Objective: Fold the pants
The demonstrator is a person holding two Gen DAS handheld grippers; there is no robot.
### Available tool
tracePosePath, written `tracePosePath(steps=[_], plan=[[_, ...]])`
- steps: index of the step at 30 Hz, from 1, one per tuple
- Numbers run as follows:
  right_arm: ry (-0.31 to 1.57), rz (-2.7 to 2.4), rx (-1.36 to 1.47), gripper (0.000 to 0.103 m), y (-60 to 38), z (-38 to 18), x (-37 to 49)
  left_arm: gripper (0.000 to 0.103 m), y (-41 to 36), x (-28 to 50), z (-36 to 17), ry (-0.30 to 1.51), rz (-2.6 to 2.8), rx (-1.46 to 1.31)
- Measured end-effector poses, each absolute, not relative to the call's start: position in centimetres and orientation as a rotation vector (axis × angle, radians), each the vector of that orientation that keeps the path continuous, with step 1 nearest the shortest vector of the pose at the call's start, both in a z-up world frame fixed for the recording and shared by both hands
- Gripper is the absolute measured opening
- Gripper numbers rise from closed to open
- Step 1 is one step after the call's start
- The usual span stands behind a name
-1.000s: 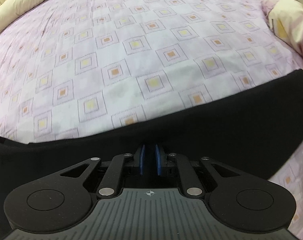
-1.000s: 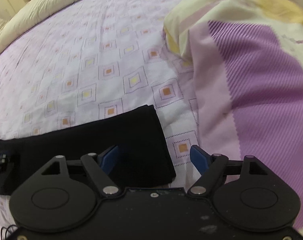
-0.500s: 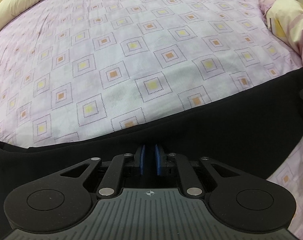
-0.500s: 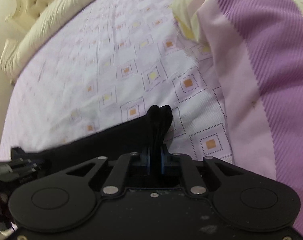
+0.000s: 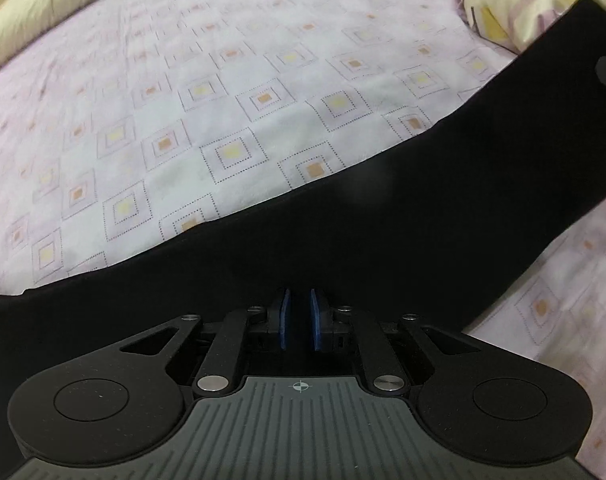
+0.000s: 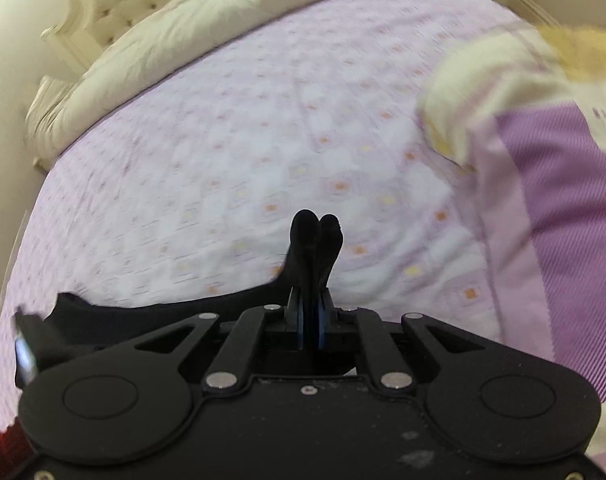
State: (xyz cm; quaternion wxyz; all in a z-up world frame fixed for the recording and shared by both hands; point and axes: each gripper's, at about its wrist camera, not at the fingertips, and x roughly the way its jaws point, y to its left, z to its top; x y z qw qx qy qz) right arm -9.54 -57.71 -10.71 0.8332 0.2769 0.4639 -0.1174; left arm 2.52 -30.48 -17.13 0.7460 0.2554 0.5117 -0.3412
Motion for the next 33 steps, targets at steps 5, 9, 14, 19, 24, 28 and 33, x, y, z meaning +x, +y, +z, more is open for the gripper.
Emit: tracePosePath(steps=[5, 9, 14, 19, 24, 28, 33], plan=[[0.965, -0.153, 0.497, 0.008, -49.9, -7.1, -6.3, 0.013, -25.2, 5.0, -13.9, 1.069, -0.657, 0.358], [0.950, -0.045, 0.500, 0.008, -42.6, -6.6, -3.1, 0.013, -18.1, 6.9, -12.4, 1.069, -0.552, 0.278], [0.998, 0.073, 0.505, 0.008, -32.8, -9.3, 1.7, 0.013, -9.3, 8.6, -12.2, 1.110, -0.399, 0.219], [1.072, 0.106, 0.437, 0.011, -25.4, -13.5, 4.9, 0.013, -4.2, 9.4, -12.1, 1.149, -0.313, 0.213], [1.155, 0.153, 0.366, 0.034, -22.5, -16.3, 6.3, 0.013, -2.9, 9.8, -11.6, 1.146, -0.299, 0.199], [1.062, 0.252, 0.334, 0.062, -23.5, -13.1, 3.3, 0.013, -3.7, 9.6, -10.7, 1.124, -0.330, 0.174], [1.015, 0.163, 0.303, 0.058, -27.7, -11.0, 0.9, 0.013, -7.3, 9.7, -10.6, 1.101, -0.421, 0.163]])
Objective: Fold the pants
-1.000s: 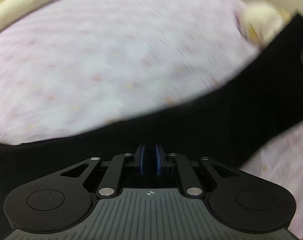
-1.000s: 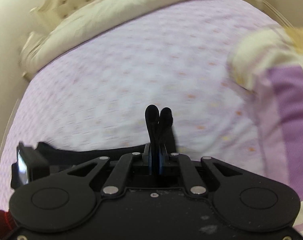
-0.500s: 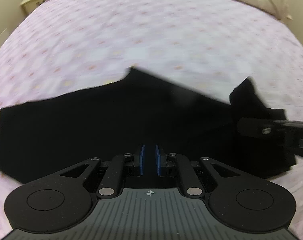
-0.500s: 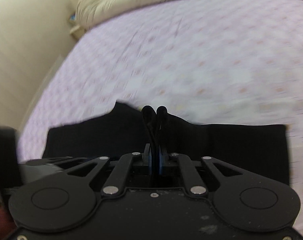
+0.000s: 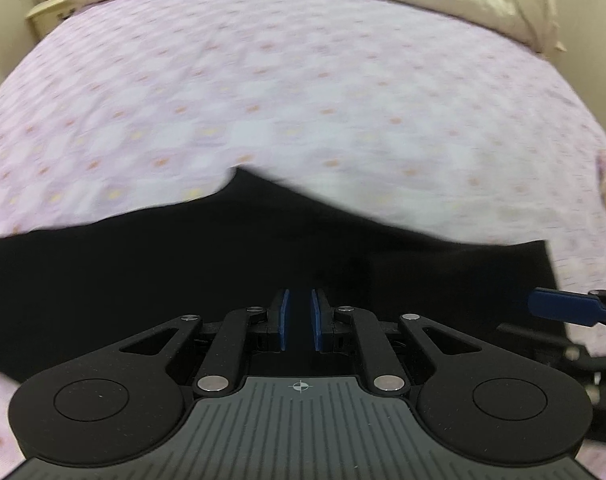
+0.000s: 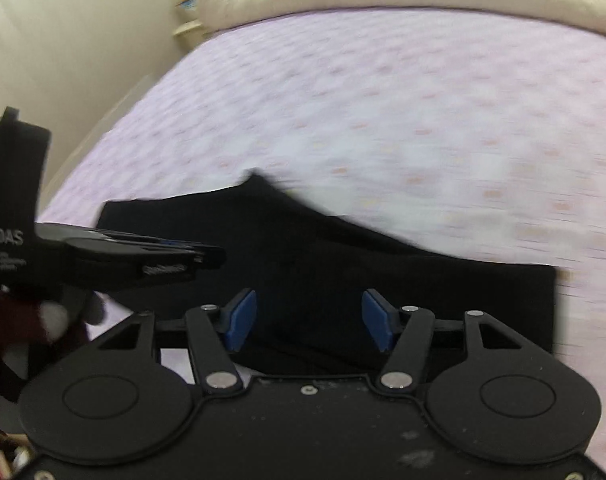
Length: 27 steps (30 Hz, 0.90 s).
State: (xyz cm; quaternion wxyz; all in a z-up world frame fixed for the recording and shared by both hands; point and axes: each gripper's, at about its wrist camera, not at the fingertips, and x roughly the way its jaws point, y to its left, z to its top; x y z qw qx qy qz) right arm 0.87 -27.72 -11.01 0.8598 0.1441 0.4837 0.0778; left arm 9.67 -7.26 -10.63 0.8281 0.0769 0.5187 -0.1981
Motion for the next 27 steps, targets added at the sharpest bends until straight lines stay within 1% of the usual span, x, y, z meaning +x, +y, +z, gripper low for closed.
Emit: tracePosePath(steps=[1, 2, 3, 4, 8, 11, 14, 15, 17, 20, 22, 27], plan=[[1.019, 0.105, 0.302, 0.048, -29.1, -11.1, 0.5, 0.013, -8.2, 9.7, -10.7, 1.099, -0.439, 0.165], [1.029, 0.048, 0.304, 0.030, -30.4, -11.4, 0.3, 0.013, -9.3, 9.6, -10.9, 1.097, -0.461, 0.171], [1.047, -0.002, 0.308, 0.020, -31.5, -11.5, -0.1, 0.013, -10.1, 9.5, -11.2, 1.099, -0.479, 0.179], [1.070, -0.058, 0.318, 0.008, -32.7, -12.0, -0.1, 0.013, -10.9, 9.4, -11.8, 1.107, -0.494, 0.193], [1.108, -0.191, 0.379, 0.008, -36.8, -14.2, -0.4, 0.013, -12.9, 8.6, -14.2, 1.181, -0.487, 0.249], [1.165, -0.178, 0.406, 0.008, -37.9, -15.8, -0.6, 0.013, -12.6, 7.8, -16.3, 1.254, -0.457, 0.260], [1.273, -0.134, 0.429, 0.008, -37.1, -18.3, -0.5, 0.013, -12.2, 6.9, -16.3, 1.231, -0.455, 0.269], [1.254, -0.136, 0.414, 0.008, -36.7, -18.5, -0.8, 0.013, -12.2, 6.8, -16.1, 1.237, -0.455, 0.271], [1.247, -0.135, 0.388, 0.008, -36.2, -18.0, -0.8, 0.013, -11.9, 6.8, -15.4, 1.239, -0.449, 0.256], [1.216, -0.135, 0.396, 0.008, -35.8, -16.0, -1.2, 0.013, -9.9, 6.6, -13.5, 1.183, -0.415, 0.231], [1.174, -0.119, 0.384, 0.011, -35.4, -14.6, -1.4, 0.013, -7.7, 6.2, -12.6, 1.148, -0.384, 0.211], [1.078, -0.002, 0.356, 0.011, -31.3, -11.5, -0.6, 0.013, -0.3, 6.2, -11.7, 1.118, -0.349, 0.075]])
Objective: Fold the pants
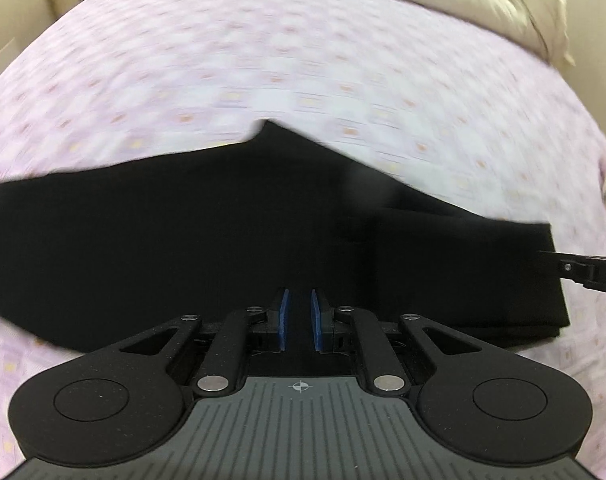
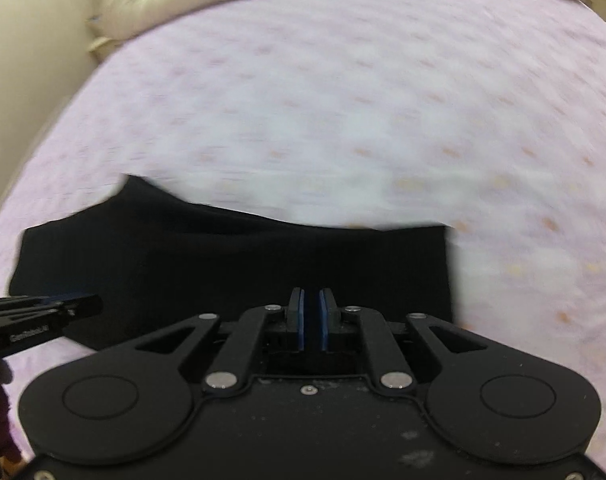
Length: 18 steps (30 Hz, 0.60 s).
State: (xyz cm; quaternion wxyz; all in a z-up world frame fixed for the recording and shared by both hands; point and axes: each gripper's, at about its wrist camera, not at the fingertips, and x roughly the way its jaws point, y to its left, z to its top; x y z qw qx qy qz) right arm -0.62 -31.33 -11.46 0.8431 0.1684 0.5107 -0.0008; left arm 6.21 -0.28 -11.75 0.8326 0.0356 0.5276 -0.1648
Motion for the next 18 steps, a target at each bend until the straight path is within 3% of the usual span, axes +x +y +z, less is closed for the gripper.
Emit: tracePosePath(steps=[2, 4, 6, 10, 12, 18], plan=[[1.064, 0.056, 0.331, 0.011, -28.5, -10.8, 0.7, 0.013, 2.6, 6.3, -11.5, 1.117, -0.320, 0.047], [1.058, 0.098, 0.313, 0.011, -26.0, -10.3, 2.1, 0.021, 4.8, 6.7, -11.4, 1.105, -0.293, 0.050], [1.046, 0.140, 0.295, 0.011, -23.2, -10.0, 4.0, 0.038, 7.2, 7.3, -11.0, 1.100, -0.284, 0.047], [1.032, 0.182, 0.267, 0.011, -18.5, -9.9, 8.0, 0.059, 10.6, 8.5, -10.5, 1.094, -0.254, 0.038], [1.037, 0.181, 0.245, 0.012, -16.7, -10.2, 10.4, 0.075, 12.0, 9.3, -10.6, 1.095, -0.252, 0.040], [1.105, 0.105, 0.211, 0.012, -13.1, -12.7, 16.3, 0.080, 15.9, 10.4, -11.4, 1.100, -0.252, 0.005]])
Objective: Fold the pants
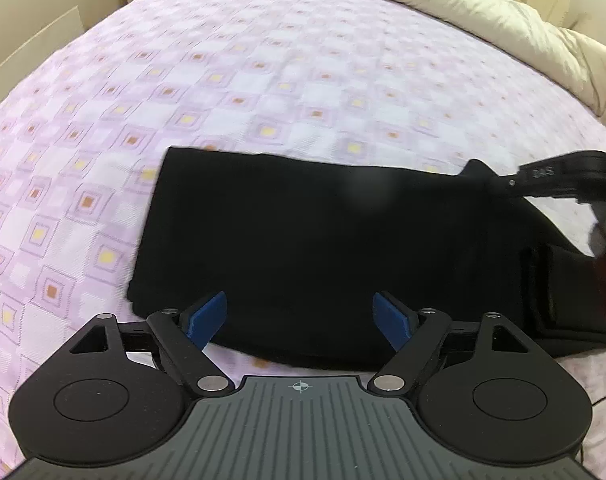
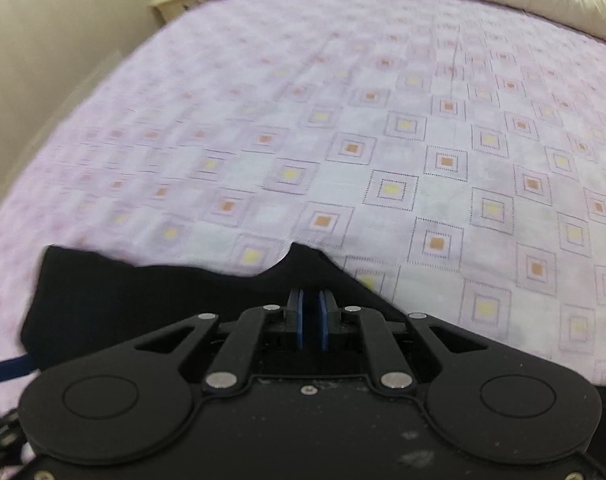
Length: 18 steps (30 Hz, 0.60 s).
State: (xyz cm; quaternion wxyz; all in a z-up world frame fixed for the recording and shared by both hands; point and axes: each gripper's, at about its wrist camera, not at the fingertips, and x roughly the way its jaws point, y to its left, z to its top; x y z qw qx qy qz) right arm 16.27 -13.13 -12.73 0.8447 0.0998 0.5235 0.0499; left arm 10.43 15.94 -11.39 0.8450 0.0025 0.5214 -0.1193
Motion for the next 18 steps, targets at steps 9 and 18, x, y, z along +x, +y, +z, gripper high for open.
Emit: tracePosePath(steps=[9, 18], plan=[[1.173, -0.001, 0.175, 0.003, -12.2, -15.4, 18.7, 0.093, 20.6, 10.7, -12.7, 1.111, -0.244, -0.142], [1.198, -0.016, 0.106, 0.004, -10.8, -15.4, 19.6, 0.102, 23.3, 12.0, -15.9, 1.185, -0.210, -0.318]])
